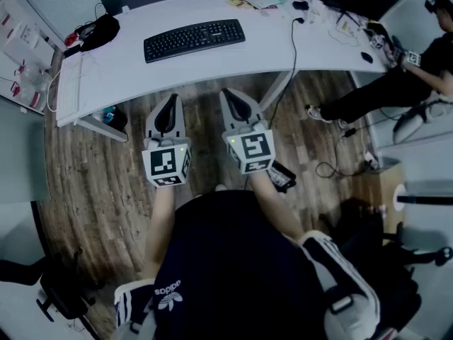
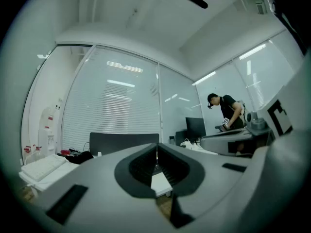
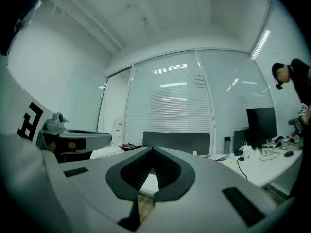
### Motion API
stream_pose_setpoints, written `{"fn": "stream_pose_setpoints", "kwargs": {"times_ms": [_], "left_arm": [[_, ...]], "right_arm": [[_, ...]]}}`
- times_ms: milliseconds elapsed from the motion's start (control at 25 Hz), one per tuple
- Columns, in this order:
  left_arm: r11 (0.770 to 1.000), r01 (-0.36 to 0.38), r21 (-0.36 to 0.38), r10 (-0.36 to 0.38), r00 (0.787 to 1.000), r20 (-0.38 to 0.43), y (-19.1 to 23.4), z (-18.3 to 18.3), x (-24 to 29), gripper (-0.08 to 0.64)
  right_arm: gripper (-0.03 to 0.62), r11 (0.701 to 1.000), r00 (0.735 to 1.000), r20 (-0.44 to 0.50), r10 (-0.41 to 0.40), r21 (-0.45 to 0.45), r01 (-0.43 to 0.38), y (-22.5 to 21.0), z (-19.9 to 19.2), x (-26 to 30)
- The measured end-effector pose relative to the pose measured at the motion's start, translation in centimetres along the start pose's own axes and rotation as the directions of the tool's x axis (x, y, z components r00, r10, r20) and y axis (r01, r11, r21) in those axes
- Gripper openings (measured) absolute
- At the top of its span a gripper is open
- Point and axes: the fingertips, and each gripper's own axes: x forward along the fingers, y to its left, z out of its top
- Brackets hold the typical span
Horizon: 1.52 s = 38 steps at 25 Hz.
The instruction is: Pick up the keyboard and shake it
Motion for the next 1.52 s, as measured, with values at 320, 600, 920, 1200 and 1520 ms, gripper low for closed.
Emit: {"fn": "stream_pose_setpoints", "kwargs": {"times_ms": [320, 600, 920, 1200, 1520], "left_arm": [[0.998, -0.05, 0.027, 0.051, 0.997, -0.064, -0.6, -0.5, 0.3, 0.008], [0.998, -0.037, 0.057, 0.037, 0.999, -0.013, -2.3, 0.3, 0.1, 0.008], [0.998, 0.0, 0.068, 0.0, 1.0, 0.011, -5.4, 0.6, 0.2, 0.008], [0.999, 0.008, 0.05, -0.008, 1.0, 0.018, -8.3, 0.4, -0.6, 0.008], [0.999, 0.031, 0.04, -0.031, 0.999, 0.005, -9.2, -0.6, 0.5, 0.008]], "right_arm": [[0.005, 0.999, 0.999, -0.011, 0.037, -0.007, -0.037, 0.1, 0.0, -0.3], [0.003, 0.999, 0.999, -0.004, 0.044, -0.004, -0.044, -0.6, -0.1, -1.1], [0.005, 0.999, 0.997, 0.058, 0.047, 0.005, -0.048, -1.8, 0.9, -2.6], [0.005, 0.999, 0.999, 0.014, 0.046, -0.01, -0.046, -2.5, -1.2, -4.6], [0.005, 0.999, 0.998, 0.027, 0.054, 0.006, -0.054, -4.0, -1.8, -4.1]]}}
